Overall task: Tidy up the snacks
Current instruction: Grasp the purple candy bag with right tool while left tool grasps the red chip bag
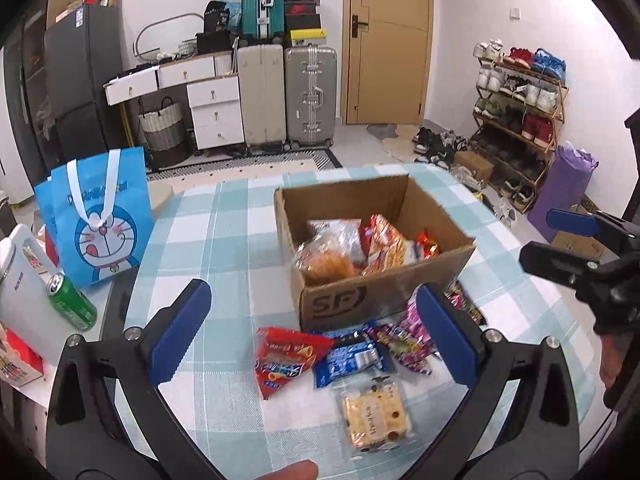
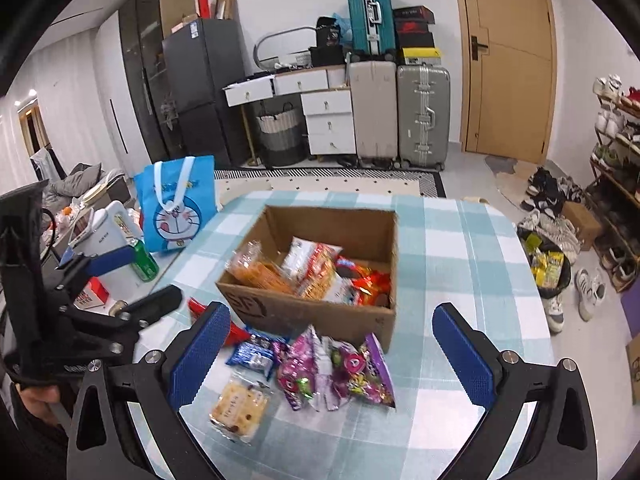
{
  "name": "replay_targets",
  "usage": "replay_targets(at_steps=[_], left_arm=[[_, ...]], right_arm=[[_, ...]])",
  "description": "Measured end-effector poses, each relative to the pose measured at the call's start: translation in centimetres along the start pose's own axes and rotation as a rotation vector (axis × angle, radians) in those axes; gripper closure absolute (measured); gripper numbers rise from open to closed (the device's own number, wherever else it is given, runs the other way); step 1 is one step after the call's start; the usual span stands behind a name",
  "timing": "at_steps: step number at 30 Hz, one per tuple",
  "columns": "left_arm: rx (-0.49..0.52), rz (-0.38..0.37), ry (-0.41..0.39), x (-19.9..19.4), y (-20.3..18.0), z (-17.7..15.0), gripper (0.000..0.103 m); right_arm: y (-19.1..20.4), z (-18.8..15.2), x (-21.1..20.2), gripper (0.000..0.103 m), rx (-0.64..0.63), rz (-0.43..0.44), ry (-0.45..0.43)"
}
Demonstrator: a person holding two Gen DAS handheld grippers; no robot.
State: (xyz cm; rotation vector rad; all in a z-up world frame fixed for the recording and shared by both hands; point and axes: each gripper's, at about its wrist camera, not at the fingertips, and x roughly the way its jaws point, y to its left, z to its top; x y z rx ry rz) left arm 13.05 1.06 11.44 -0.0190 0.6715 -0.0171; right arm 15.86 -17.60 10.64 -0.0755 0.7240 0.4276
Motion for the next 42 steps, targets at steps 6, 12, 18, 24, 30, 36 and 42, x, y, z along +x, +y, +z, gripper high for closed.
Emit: replay_targets(at_steps=[6, 12, 18, 24, 30, 36, 42], left_arm=[[-0.019, 0.002, 0.056, 3.1, 1.0, -2.1, 0.001], [-0.032, -0.006, 0.093, 5.6, 1.7, -3.8, 0.001], [-0.039, 0.006, 0.125, 7.5, 2.4, -4.9, 0.001], [-0.045, 0.028, 0.154, 9.0, 3.3, -5.8, 0.001], [-0.054, 0.045, 0.18, 10.4, 4.1, -6.6, 0.001], [-0.071, 0.034, 0.204, 11.8, 4.9, -7.5, 0.001], [-0.055, 0.051, 0.211, 13.1, 4.7, -7.9, 0.001]], right_arm=[[-2.3, -1.8, 2.7, 0.0, 0.022, -0.016, 0.039], [-3.7, -3.3, 5.2, 0.0, 0.021, -0.03, 0.079], [-4.6, -4.7, 7.6, 0.0, 0.018, -0.046, 0.127], [-5.6, -6.2, 9.9, 0.0, 0.029, -0.057, 0.176], [-6.5, -7.5, 12.0, 0.0, 0.033, -0.068, 0.226], [-6.9, -8.6, 14.1, 0.0, 0.039, -0.065, 0.271], [-5.9, -9.0, 15.8, 0.001, 0.003, -0.072, 0.289]])
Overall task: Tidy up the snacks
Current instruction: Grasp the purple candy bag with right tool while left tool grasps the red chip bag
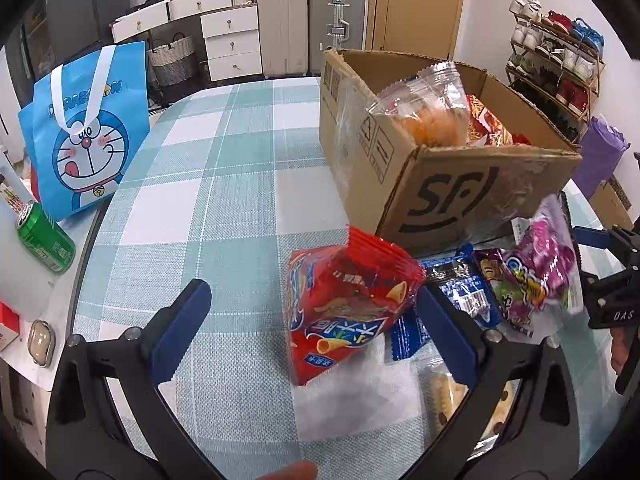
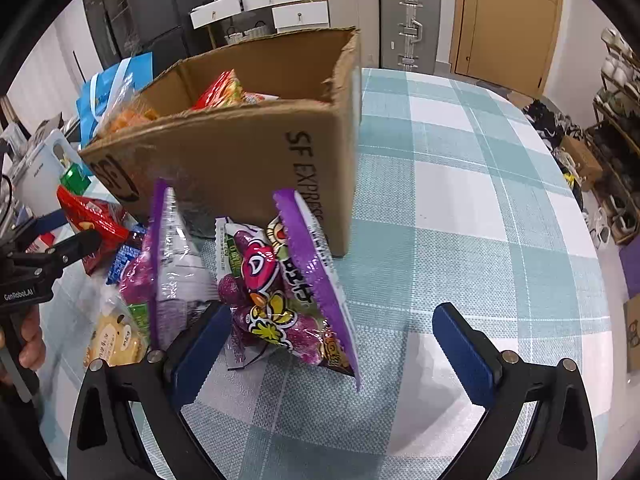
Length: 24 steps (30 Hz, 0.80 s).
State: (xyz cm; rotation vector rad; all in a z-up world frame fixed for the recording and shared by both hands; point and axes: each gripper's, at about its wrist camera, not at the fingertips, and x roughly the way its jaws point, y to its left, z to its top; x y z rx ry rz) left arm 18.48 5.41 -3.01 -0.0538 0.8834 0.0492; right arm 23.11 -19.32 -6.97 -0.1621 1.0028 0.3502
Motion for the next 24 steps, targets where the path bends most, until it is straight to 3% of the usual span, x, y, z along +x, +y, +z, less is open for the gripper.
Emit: replay_targets(at_steps=[6, 10, 16, 24], left_arm=[[0.008, 0.012, -0.015, 0.5, -0.4, 0.2, 0.001], [0.034, 0.027, -0.026, 0.5, -1.1, 0.2, 0.001], [0.073, -0.005, -0.032, 0.6, -2.0, 0.1, 0.019], [0.108, 0.013, -0.039, 0.6, -2.9, -0.4, 0.021]], right_arm=[[0.4, 0.3, 0.9, 0.006, -0.02, -0.009, -0.011], [0.7, 0.4, 1.5, 0.024, -0.034, -0.007, -0.004], [0.9, 0.3, 1.9, 0.037, -0.041, 0.016, -0.01], [0.9, -0.4, 1.4, 0.041, -0.042, 0.015, -0.038]])
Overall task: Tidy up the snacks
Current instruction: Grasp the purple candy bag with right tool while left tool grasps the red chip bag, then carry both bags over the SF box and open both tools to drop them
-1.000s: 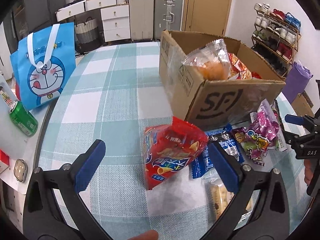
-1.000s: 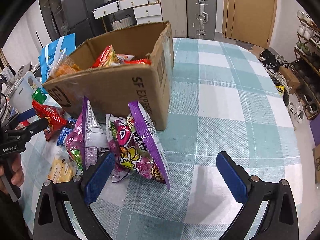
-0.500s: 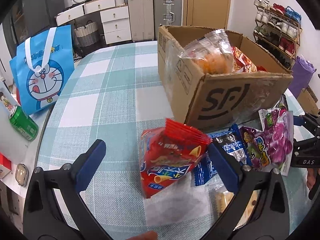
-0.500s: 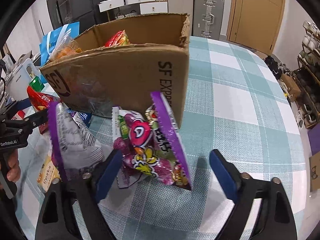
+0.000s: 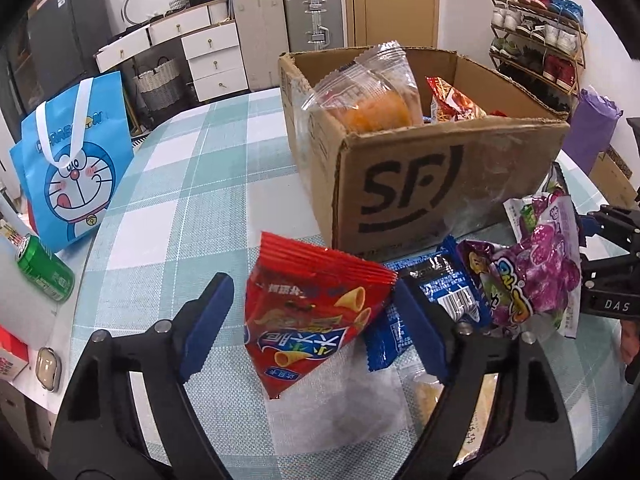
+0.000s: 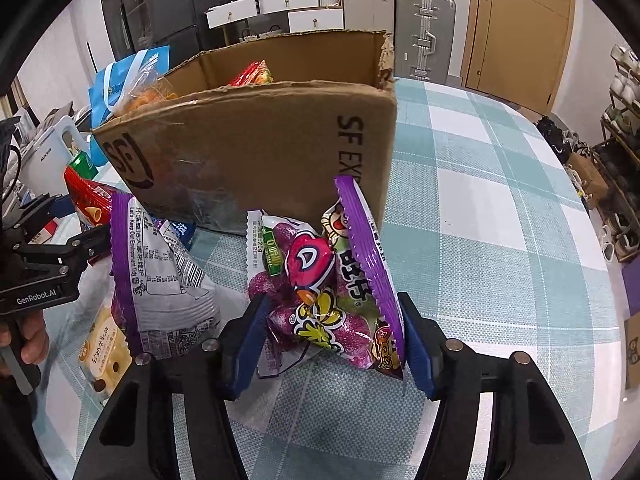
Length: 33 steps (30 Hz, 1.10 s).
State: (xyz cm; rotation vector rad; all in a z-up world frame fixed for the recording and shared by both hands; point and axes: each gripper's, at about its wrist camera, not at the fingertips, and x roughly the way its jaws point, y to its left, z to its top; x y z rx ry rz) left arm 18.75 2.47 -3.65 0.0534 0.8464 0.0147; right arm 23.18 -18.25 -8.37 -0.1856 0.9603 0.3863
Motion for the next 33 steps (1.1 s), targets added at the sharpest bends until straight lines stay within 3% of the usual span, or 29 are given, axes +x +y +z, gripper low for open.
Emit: replay_targets(at_steps=[8, 12, 15, 33], left_arm=[[-0.007, -0.018, 0.0, 0.2, 0.2, -0.1, 0.025], [-0.009, -0.035, -0.012, 0.1, 0.0, -0.2, 0.038], [-0.008, -0.045, -0.029, -0.2, -0.1, -0.3, 0.041], [-0.026, -0.053, -0.109, -4.3, 0.3, -1.2, 0.049]], right_arm=[[-0.3, -0.9, -1.4, 0.043, 0.02, 0.013, -0.015], [-0.5, -0.9, -1.9, 0.043, 0.023, 0.014, -0.02], [-0.4, -0.8, -2.5, 0.043, 0.023, 0.012, -0.026], [-0.3, -2.0, -6.4, 0.043, 0.013, 0.002, -0.089]])
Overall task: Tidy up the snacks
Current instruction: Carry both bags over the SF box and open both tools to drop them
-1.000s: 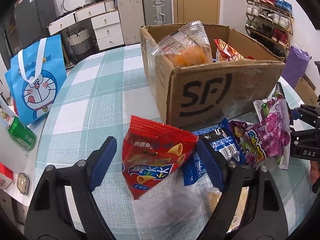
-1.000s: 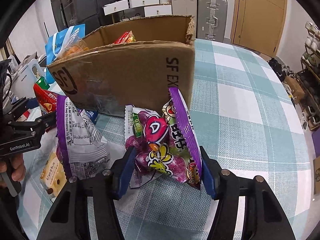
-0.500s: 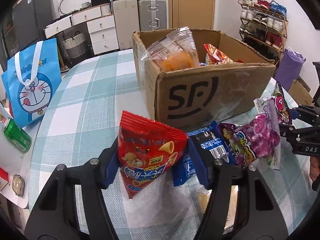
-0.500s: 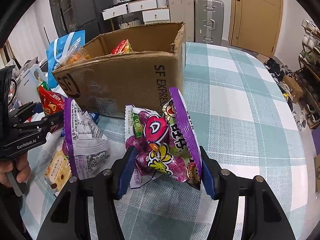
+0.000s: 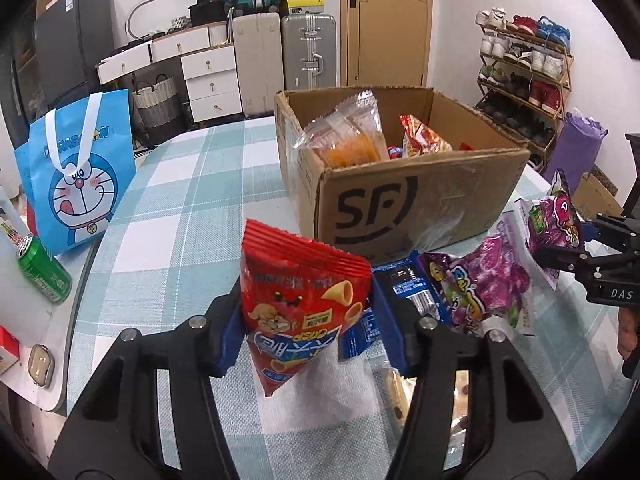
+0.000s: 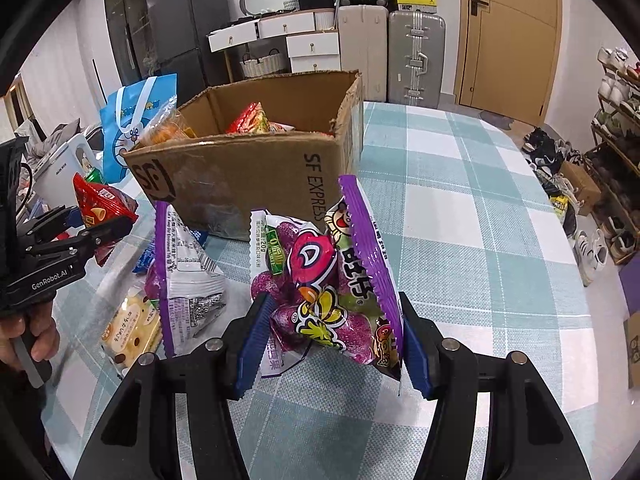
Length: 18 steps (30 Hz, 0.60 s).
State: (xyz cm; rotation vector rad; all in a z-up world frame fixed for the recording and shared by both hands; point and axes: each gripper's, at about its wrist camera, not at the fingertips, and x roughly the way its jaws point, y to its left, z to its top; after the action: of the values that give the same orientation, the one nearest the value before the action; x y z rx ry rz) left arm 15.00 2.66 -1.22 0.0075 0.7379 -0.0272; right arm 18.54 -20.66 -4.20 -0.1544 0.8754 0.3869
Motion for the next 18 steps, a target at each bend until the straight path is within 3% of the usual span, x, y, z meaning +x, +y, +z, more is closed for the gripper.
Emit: replay_targets(at_steps=[18], left_arm=[[-0.044, -0.026, -0.121, -6.3, 0.2, 1.3, 0.049]], right_arm=[[0.9, 0.7, -6.1, 0.043, 0.021, 0.023, -0.165]])
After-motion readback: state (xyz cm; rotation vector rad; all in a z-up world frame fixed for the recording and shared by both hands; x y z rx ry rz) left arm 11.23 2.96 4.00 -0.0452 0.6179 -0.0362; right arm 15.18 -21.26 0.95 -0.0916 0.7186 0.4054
